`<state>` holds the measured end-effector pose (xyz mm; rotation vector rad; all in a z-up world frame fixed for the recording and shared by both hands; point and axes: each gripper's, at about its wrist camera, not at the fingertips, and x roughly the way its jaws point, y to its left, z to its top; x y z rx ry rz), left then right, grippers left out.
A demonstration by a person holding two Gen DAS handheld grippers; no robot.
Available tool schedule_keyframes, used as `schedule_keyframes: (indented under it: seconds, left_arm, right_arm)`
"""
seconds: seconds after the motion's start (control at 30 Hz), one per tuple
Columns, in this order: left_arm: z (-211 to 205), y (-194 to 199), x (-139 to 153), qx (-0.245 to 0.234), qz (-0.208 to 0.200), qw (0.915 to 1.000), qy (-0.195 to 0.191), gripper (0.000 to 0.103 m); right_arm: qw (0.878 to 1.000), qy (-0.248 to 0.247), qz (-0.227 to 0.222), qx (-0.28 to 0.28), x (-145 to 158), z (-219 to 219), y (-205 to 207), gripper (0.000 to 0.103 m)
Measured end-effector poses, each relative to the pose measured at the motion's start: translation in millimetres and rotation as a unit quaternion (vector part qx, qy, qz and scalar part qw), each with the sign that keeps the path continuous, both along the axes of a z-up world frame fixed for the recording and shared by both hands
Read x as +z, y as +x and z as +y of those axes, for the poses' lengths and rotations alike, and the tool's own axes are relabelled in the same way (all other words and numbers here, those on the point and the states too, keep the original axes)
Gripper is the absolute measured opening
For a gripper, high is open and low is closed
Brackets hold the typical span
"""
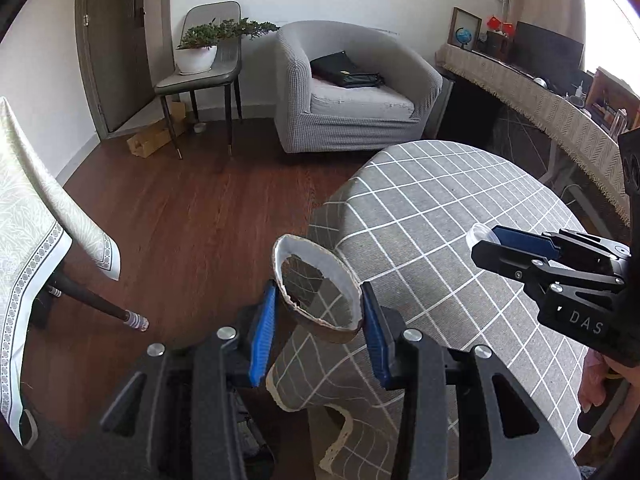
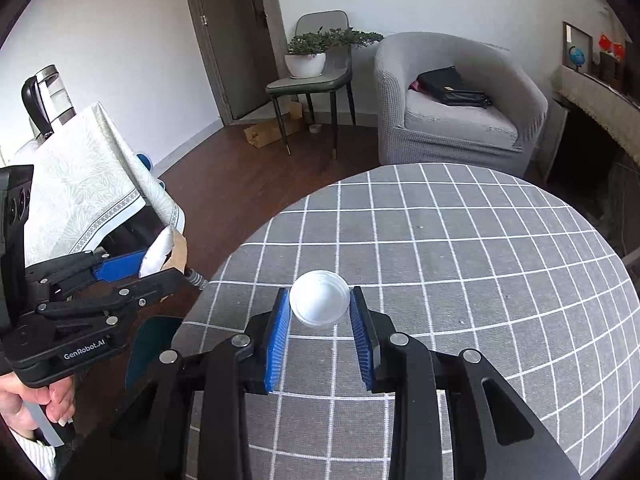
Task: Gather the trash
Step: 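Carry the tube and the white cup with both grippers over the teal bin, then open the left gripper to drop the tube while the right gripper drops the cup into the bin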
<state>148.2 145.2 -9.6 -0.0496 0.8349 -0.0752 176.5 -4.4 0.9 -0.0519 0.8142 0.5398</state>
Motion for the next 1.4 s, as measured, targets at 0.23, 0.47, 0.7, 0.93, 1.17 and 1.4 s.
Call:
schedule_keyframes:
  seconds: [0.23, 0.47, 0.7, 0.93, 1.17, 1.4]
  left_arm:
    - [43, -12, -5, 0.026, 0.007, 0.9996, -0.001, 0.043]
    - [84, -27, -22, 0.043, 0.030, 0.9986, -0.005, 0.043]
    - [116, -45, -54, 0.057, 0.072, 0.9958, -0.002, 0.043]
    - [140, -61, -90, 0.060, 0.123, 0.9906, 0.006, 0.043]
    - [158, -74, -117, 0.065, 0.167, 0.9839, 0.002, 0.043]
    - [174, -84, -145, 0.067, 0.215, 0.9743, -0.004, 0.052]
  right_arm:
    - [0.999, 0.022, 0.007, 0.038, 2, 41, -2, 0.031]
    - [0.995, 0.047, 0.026, 0.083, -2, 84, -7, 0.031]
    - [0.991, 0.041, 0.045, 0.123, -14, 130, -15, 0.031]
    - [0.986, 0.027, 0.063, 0.153, -30, 167, -22, 0.031]
    - [0.981, 0.009, 0.077, 0.178, -47, 200, -31, 0.031]
    - [0.977, 0.012, 0.095, 0.189, -58, 225, -31, 0.031]
